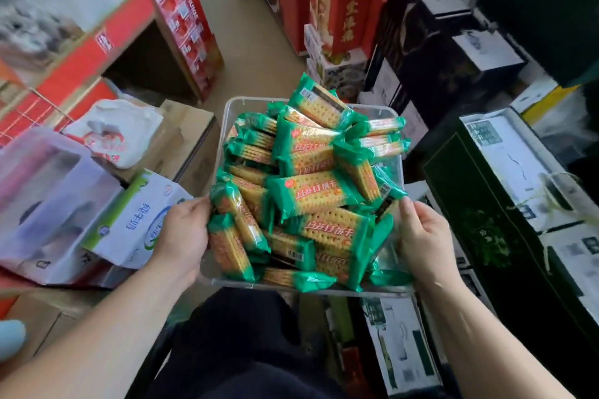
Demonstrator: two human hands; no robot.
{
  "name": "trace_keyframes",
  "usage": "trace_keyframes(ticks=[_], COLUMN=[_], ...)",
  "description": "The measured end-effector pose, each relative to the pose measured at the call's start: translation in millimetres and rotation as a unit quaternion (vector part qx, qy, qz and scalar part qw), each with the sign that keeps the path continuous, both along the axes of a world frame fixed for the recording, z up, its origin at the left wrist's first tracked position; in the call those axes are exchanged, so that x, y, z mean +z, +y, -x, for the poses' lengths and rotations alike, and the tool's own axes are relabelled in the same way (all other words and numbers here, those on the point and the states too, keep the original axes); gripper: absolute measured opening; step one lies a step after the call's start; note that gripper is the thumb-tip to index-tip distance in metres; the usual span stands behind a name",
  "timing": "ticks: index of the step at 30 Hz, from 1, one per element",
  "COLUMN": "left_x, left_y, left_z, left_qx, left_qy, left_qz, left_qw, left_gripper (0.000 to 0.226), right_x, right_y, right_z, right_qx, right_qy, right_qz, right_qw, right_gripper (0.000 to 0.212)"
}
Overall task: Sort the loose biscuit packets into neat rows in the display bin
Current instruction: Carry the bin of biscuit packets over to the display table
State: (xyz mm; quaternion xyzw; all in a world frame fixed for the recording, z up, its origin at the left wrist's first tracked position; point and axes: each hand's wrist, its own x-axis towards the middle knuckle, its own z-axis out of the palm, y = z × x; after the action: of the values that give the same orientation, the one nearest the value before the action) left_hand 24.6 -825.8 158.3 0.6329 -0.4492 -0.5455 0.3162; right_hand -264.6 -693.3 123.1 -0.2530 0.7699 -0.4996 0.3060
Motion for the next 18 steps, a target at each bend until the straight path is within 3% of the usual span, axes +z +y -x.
trace_keyframes(ticks=[8, 14, 18], left_x=[-24.2, -42.2, -32.6], left_y=[-157.5, -332.2, -443.3], left_z=[40.9, 43.6, 32.7], left_qx=[-0.007, -0.008, 0.006], left_qy=[0.025, 0.027, 0.039], left_qz=[-0.017, -0.018, -0.039], left_qw=[1.0, 0.999, 0.998], left_gripper=[0.043, 0.049, 0.04], right_x=[-10.9, -18.4, 0.5], right_y=[-152.2, -323.6, -436.0], right_z=[34.1, 33.4, 25.6], right_qx=[0.0, -0.023, -0.013], right_qy=[-0.013, -0.006, 0.003], right_qz=[-0.025, -0.036, -0.055], right_qw=[1.0, 0.999, 0.998], right_gripper=[0.038, 0.042, 0.044])
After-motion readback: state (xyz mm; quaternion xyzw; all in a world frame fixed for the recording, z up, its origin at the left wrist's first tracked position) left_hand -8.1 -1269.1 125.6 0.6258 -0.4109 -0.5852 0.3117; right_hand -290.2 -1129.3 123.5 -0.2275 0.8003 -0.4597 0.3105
